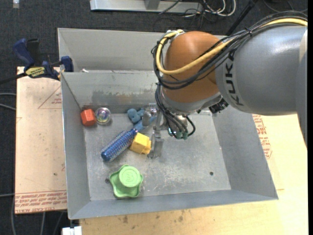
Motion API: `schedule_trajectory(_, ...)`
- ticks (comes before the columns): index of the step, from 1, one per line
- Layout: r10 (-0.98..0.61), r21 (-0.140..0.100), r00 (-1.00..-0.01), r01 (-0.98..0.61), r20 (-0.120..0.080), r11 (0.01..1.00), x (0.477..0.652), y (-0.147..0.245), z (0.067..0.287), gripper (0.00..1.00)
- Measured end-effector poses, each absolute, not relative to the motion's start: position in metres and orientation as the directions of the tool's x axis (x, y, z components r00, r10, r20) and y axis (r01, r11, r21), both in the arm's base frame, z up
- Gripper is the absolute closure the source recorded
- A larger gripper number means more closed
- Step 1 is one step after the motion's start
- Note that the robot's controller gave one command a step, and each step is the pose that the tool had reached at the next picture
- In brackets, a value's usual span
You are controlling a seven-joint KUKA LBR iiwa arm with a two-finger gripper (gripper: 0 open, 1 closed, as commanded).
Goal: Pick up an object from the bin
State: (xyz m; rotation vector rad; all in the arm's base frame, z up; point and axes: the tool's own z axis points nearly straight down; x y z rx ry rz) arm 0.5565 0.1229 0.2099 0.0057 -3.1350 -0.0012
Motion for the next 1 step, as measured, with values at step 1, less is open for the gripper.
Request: schedule_trajectory(1,-0.593,0.002,-0.805,-0.593,-0.001,0.805,0.5958,0.1708,0.0681,0.00)
